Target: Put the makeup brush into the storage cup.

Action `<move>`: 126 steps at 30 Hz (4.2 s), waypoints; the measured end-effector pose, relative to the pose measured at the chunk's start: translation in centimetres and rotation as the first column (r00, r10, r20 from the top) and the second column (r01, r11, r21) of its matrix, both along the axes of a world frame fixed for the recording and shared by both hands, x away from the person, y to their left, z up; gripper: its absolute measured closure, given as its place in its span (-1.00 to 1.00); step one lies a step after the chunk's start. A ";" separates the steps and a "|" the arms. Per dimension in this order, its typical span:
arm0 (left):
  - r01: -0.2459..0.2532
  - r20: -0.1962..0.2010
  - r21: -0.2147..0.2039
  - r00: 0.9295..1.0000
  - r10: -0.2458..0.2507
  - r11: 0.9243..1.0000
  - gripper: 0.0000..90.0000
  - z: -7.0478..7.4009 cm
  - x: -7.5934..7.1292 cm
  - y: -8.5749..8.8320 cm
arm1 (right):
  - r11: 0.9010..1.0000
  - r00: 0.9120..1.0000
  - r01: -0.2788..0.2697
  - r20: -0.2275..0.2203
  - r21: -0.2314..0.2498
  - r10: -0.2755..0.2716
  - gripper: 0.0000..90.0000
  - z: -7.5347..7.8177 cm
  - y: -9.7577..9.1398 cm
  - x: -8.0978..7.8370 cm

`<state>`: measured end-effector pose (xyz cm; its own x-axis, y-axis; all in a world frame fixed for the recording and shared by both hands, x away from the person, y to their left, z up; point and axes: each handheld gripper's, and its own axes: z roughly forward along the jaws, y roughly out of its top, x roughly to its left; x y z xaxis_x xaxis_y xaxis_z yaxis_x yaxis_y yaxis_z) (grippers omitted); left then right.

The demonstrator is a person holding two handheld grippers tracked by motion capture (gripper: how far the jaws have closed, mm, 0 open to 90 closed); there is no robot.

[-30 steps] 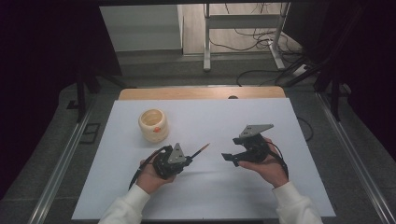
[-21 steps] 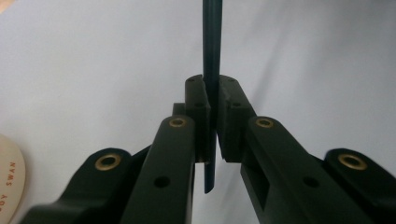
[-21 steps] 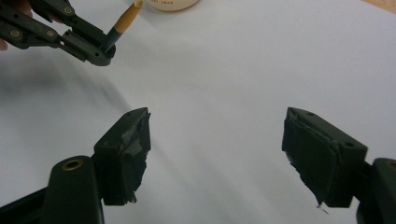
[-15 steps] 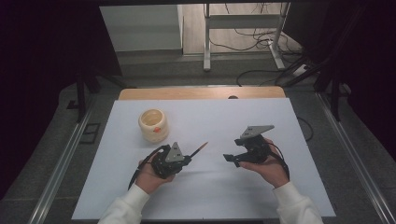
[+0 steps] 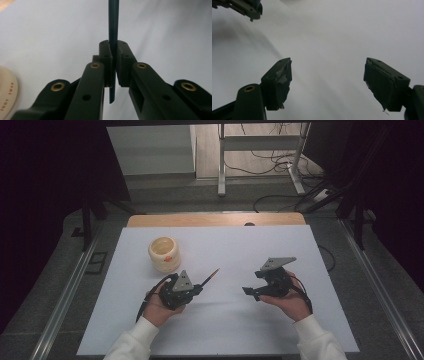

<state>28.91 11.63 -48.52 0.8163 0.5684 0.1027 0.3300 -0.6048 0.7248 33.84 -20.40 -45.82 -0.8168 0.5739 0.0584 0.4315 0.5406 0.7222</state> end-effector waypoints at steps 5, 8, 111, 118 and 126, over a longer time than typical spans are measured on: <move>-0.015 0.005 -0.021 1.000 0.015 1.000 0.88 0.2 0.0 0.5 | 1.000 1.000 0.008 0.005 0.000 -0.008 -0.51 -0.4 -0.4 -0.3; -0.025 0.007 -0.030 1.000 0.025 0.999 0.88 0.3 0.1 0.8 | 1.000 1.000 0.015 0.012 -0.004 -0.015 -0.52 -0.7 -0.9 -0.6; -0.178 0.064 -0.277 0.977 0.203 0.944 0.88 5.5 1.7 6.0 | 0.990 0.990 0.140 0.009 -0.030 -0.140 -0.57 -3.5 -6.3 -2.4; -0.195 0.051 -0.284 0.975 0.218 0.939 0.88 5.3 2.1 6.3 | 0.989 0.990 0.142 0.009 -0.036 -0.142 -0.58 -3.6 -6.3 -2.4; -0.206 0.040 -0.291 0.973 0.227 0.934 0.88 5.3 2.6 6.6 | 0.989 0.990 0.141 0.009 -0.038 -0.140 -0.58 -3.6 -6.2 -2.4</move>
